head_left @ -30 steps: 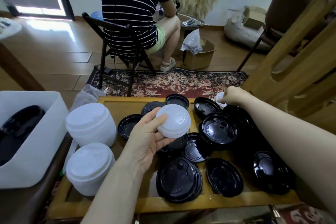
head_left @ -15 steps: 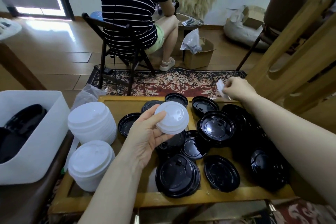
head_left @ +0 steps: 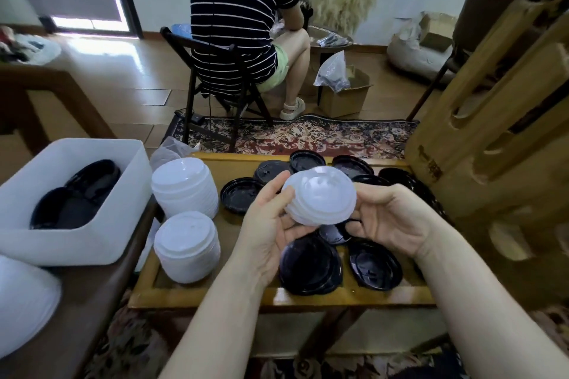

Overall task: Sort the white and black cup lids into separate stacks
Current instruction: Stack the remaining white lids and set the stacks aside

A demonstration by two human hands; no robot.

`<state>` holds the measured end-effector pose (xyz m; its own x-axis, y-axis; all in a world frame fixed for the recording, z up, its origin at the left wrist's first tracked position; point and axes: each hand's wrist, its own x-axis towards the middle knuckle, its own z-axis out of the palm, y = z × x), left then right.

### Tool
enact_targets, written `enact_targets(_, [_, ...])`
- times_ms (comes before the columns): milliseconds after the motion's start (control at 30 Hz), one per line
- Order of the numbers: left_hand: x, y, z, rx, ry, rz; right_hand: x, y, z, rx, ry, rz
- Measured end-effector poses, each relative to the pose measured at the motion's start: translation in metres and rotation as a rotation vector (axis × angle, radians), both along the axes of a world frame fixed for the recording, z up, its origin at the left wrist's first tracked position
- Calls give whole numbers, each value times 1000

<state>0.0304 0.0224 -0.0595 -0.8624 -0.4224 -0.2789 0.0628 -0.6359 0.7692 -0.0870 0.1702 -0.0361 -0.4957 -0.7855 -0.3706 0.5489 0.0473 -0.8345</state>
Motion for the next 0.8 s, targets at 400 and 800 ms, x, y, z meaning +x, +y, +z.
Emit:
enact_targets(400, [30,13,-6,-112,-46,118,37,-11,-8,152,12,-171])
enact_targets(800, [68,0,-4,-183,-97,246,81,-40,-10,128,319,-146])
